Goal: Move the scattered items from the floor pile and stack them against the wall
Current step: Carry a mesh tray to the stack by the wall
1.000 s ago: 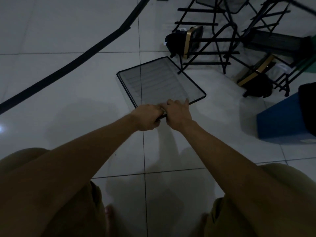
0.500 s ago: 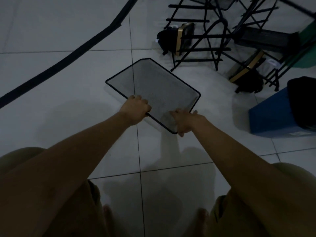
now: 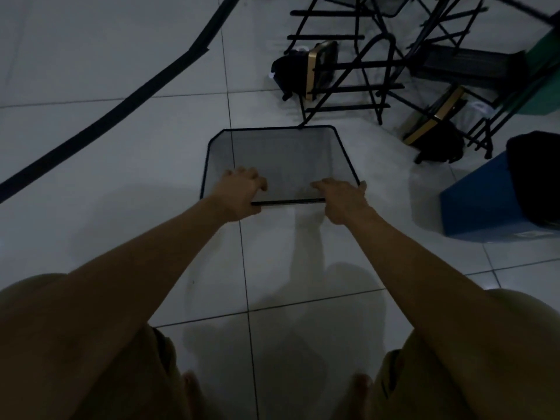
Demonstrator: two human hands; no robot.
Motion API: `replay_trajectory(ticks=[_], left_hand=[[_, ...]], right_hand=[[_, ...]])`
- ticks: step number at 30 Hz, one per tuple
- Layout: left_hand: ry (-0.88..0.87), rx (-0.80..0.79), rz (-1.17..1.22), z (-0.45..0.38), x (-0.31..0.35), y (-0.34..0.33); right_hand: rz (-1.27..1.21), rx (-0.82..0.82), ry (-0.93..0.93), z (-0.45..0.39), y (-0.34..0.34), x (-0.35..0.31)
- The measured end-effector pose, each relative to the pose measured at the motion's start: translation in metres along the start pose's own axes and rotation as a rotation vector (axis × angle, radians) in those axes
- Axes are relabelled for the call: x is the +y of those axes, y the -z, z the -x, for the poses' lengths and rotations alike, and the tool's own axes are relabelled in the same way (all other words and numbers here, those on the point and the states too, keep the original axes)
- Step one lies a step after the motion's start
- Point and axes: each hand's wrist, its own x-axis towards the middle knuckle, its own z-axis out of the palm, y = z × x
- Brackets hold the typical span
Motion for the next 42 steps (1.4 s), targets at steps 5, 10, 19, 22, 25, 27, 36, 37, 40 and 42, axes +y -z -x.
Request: replay_trajectory(ticks=[5, 10, 19, 22, 25, 27, 36, 37, 40, 42], left_hand=[[0.155, -0.015, -0.153, 0.008, -0.009, -0.006], [-0.095, 0.245, -0.107, 0.002, 0.026, 0.002], [-0.212, 0.181, 0.251, -0.003, 0.003, 0.002], [-0.125, 0.012, 0.246, 0.000, -0.004, 0.008], [-0.152, 0.101, 0.165, 0.002, -0.019, 0.001], [-0.173, 0.287, 0.159, -0.001, -0.028, -0.003], [-0.438, 0.564, 0.119, -0.001, 0.039, 0.029], [-0.474, 0.568, 0.131, 0.001, 0.051, 0.036], [-0.513, 0.587, 0.164, 0.001, 0.064, 0.048], [-0.481, 0.568, 0.200, -0.001, 0.061, 0.049]], right_hand=[[-0.013, 0.087, -0.062, 0.001, -0.008, 0.005], [0.011, 0.213, 0.083, -0.003, 0.002, -0.032], [-0.007, 0.320, 0.225, 0.009, 0.010, -0.017], [-0.100, 0.334, 0.279, 0.018, 0.015, -0.007], [-0.136, 0.334, 0.296, 0.025, 0.015, 0.005], [-0.146, 0.345, 0.304, 0.028, 0.014, 0.008], [-0.144, -0.344, 0.165, 0.080, 0.083, -0.031], [-0.183, -0.268, 0.150, 0.083, 0.076, -0.038], [-0.167, 0.090, 0.000, 0.078, 0.050, -0.051], [-0.211, 0.128, -0.068, 0.074, 0.046, -0.053]])
